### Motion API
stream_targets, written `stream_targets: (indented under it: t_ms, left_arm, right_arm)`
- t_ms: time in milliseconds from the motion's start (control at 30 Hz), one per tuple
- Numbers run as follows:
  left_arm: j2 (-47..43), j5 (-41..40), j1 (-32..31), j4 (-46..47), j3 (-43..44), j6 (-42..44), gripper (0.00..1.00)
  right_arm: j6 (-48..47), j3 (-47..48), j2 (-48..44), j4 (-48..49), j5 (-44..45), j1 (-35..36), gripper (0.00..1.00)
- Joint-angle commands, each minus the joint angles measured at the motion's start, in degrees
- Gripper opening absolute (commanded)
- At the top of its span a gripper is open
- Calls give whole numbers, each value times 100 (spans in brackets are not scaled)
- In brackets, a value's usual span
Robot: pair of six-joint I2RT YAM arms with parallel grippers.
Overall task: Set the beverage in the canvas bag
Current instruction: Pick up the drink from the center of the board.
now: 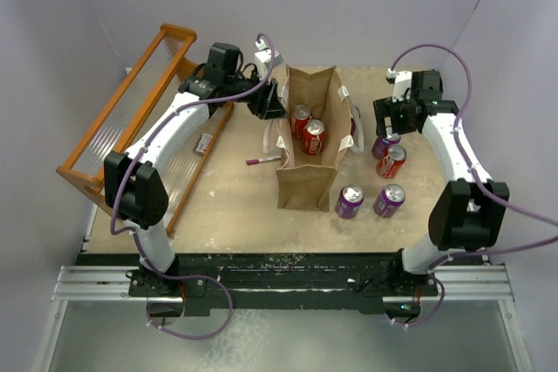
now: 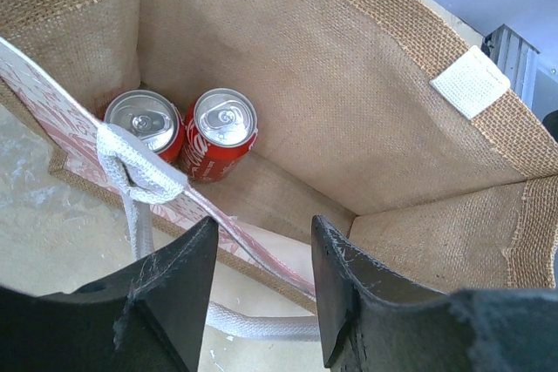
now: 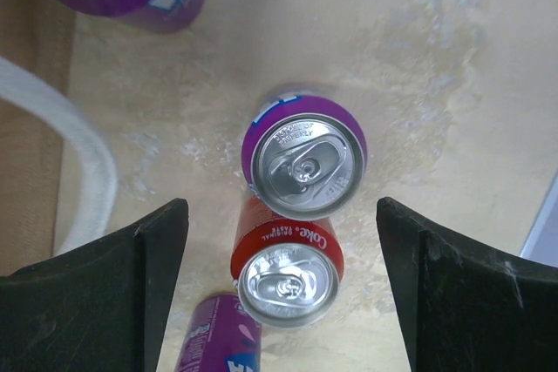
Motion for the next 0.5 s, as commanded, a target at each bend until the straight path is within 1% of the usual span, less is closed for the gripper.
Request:
stream_targets:
  t_ms: [0, 100, 267, 467]
  left_arm:
    - [-264, 74, -18, 280, 211, -37, 51]
    - [-260, 78, -14, 276, 206, -21, 50]
    - [-255, 78, -14, 280, 211, -34, 50]
    - [-252, 60, -13, 241, 233, 32, 50]
  right_arm:
    - [-168, 282, 256, -251, 51, -29, 90]
    - [-178, 344, 502, -277, 208, -37, 90]
    - [-93, 437, 778, -93, 183, -38, 89]
    - [-64, 668, 1151, -83, 121, -38, 84]
